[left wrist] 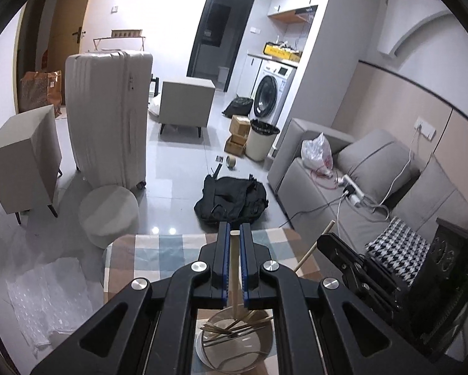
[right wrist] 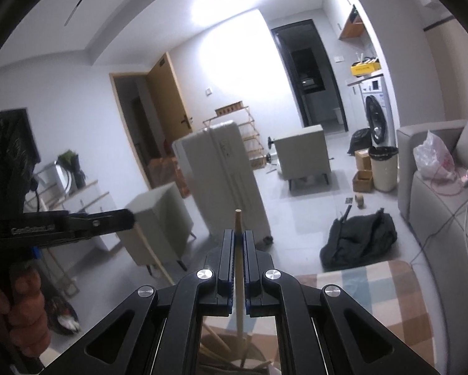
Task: Organize utensils
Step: 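Open both grippers to drop the chopsticks into the holder, then lower both open tools toward the remaining chopstick pile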
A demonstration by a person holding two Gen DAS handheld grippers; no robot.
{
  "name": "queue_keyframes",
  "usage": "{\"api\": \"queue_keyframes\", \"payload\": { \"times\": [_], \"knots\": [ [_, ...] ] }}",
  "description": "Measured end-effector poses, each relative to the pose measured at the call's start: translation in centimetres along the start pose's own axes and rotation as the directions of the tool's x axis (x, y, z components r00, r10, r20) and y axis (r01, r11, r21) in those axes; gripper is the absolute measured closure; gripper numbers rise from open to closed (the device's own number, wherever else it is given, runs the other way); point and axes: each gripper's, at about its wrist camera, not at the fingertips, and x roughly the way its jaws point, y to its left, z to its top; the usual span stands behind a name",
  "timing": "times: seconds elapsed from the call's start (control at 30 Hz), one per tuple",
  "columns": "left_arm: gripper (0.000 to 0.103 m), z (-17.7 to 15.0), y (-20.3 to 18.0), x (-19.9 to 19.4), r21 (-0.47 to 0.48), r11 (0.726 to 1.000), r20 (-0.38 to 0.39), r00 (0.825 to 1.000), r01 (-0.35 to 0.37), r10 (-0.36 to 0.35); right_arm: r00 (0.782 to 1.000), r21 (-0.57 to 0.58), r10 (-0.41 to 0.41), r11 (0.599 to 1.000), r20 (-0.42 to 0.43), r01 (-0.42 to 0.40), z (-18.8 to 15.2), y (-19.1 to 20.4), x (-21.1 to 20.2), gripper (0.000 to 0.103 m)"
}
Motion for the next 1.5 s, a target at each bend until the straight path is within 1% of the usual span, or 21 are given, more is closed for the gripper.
{"api": "queue_keyframes", "payload": {
  "times": [0.17, 0.33, 0.4, 0.57, 0.63, 0.67, 0.77, 0.8, 0.83, 0.87, 0.93, 0.97, 1.03, 1.07, 1.13, 1.17, 1.23, 1.3, 1.37, 1.43, 1.5],
  "knots": [
    [0.102, -0.8, 0.0, 0.1, 0.025, 1.0, -0.011, 1.0, -0.008, 0.008, 1.0, -0.059, -0.013, 0.998, -0.022, 0.011, -1.7, 0.5, 0.7, 0.099],
    [0.102, -2.0, -0.3, 0.7, 0.058, 0.998, -0.058, 0.998, -0.007, 0.011, 0.998, -0.115, -0.02, 0.993, -0.063, 0.013, -3.3, 1.1, 1.1, 0.099],
    [0.102, -2.3, -0.4, 1.2, 0.057, 0.998, -0.085, 0.996, 0.008, -0.003, 0.996, -0.119, -0.026, 0.993, -0.085, 0.015, -4.1, 1.1, 1.2, 0.099],
    [0.102, -3.8, -0.3, 2.3, 0.05, 0.999, -0.188, 0.982, 0.017, -0.007, 0.986, -0.131, -0.04, 0.991, -0.159, 0.019, -5.6, 1.1, 1.6, 0.099],
    [0.102, -4.3, -0.1, 2.7, 0.034, 0.999, -0.238, 0.971, 0.032, -0.023, 0.98, -0.122, -0.034, 0.992, -0.194, 0.011, -6.2, 1.1, 1.5, 0.098],
    [0.102, -4.4, -0.1, 2.6, 0.028, 0.999, -0.247, 0.969, 0.033, -0.025, 0.977, -0.12, -0.037, 0.993, -0.208, 0.012, -6.3, 1.1, 1.4, 0.098],
    [0.1, -4.4, 0.1, 2.0, -0.005, 1.0, -0.279, 0.96, 0.022, -0.022, 0.976, -0.093, -0.059, 0.995, -0.211, 0.041, -6.4, 1.0, -0.1, 0.09],
    [0.096, -4.4, 0.1, 1.7, -0.015, 1.0, -0.286, 0.958, 0.017, -0.021, 0.975, -0.076, -0.061, 0.996, -0.214, 0.046, -6.6, 0.9, -0.7, 0.077],
    [0.089, -4.3, 0.2, 1.0, -0.027, 1.0, -0.285, 0.958, 0.009, -0.017, 0.974, -0.06, -0.069, 0.997, -0.215, 0.057, -6.6, 0.8, -1.2, 0.065],
    [0.086, -4.3, 0.2, 0.5, -0.029, 1.0, -0.278, 0.96, 0.004, -0.012, 0.975, -0.04, -0.073, 0.997, -0.21, 0.066, -6.6, 0.6, -2.0, 0.064],
    [0.072, -4.5, 0.1, -0.9, -0.022, 1.0, -0.256, 0.967, -0.017, 0.011, 0.977, -0.016, -0.073, 0.997, -0.202, 0.071, -6.5, 0.6, -3.1, 0.064],
    [0.07, -4.5, 0.0, -1.6, -0.02, 1.0, -0.243, 0.97, -0.023, 0.017, 0.977, -0.009, -0.08, 0.997, -0.199, 0.079, -6.5, 0.7, -3.6, 0.064],
    [0.059, -4.8, 0.0, -2.7, -0.016, 0.999, -0.219, 0.975, -0.038, 0.034, 0.977, 0.009, -0.09, 0.996, -0.194, 0.093, -6.4, 0.8, -5.0, 0.061],
    [0.056, -4.9, -0.3, -3.5, -0.012, 0.998, -0.208, 0.977, -0.054, 0.05, 0.977, 0.014, -0.093, 0.995, -0.191, 0.098, -6.5, 0.9, -5.5, 0.06],
    [0.047, -5.3, -0.4, -4.4, -0.011, 0.998, -0.191, 0.98, -0.069, 0.065, 0.978, 0.021, -0.105, 0.994, -0.177, 0.111, -6.5, 1.3, -6.8, 0.052],
    [0.046, -5.5, -0.7, -5.4, -0.013, 0.997, -0.182, 0.981, -0.076, 0.073, 0.979, 0.026, -0.11, 0.993, -0.171, 0.116, -6.5, 1.4, -7.4, 0.05],
    [0.043, -6.0, -0.7, -6.3, -0.018, 0.995, -0.163, 0.983, -0.094, 0.09, 0.982, 0.034, -0.114, 0.992, -0.152, 0.12, -6.6, 1.8, -8.9, 0.04],
    [0.042, -6.4, -0.8, -6.9, -0.017, 0.994, -0.144, 0.984, -0.109, 0.105, 0.983, 0.03, -0.119, 0.992, -0.138, 0.125, -6.5, 2.0, -9.8, 0.036],
    [0.039, -7.0, -1.2, -7.9, -0.01, 0.992, -0.124, 0.984, -0.127, 0.125, 0.985, 0.03, -0.12, 0.992, -0.127, 0.124, -6.5, 2.3, -10.6, 0.034],
    [0.034, -7.4, -1.3, -8.5, -0.003, 0.989, -0.113, 0.983, -0.146, 0.145, 0.986, 0.034, -0.117, 0.992, -0.117, 0.122, -6.6, 2.7, -11.4, 0.028],
    [0.033, -7.6, -1.4, -8.5, 0.002, 0.987, -0.103, 0.982, -0.159, 0.158, 0.987, 0.034, -0.116, 0.992, -0.108, 0.12, -6.8, 2.8, -12.1, 0.023]
  ]
}}
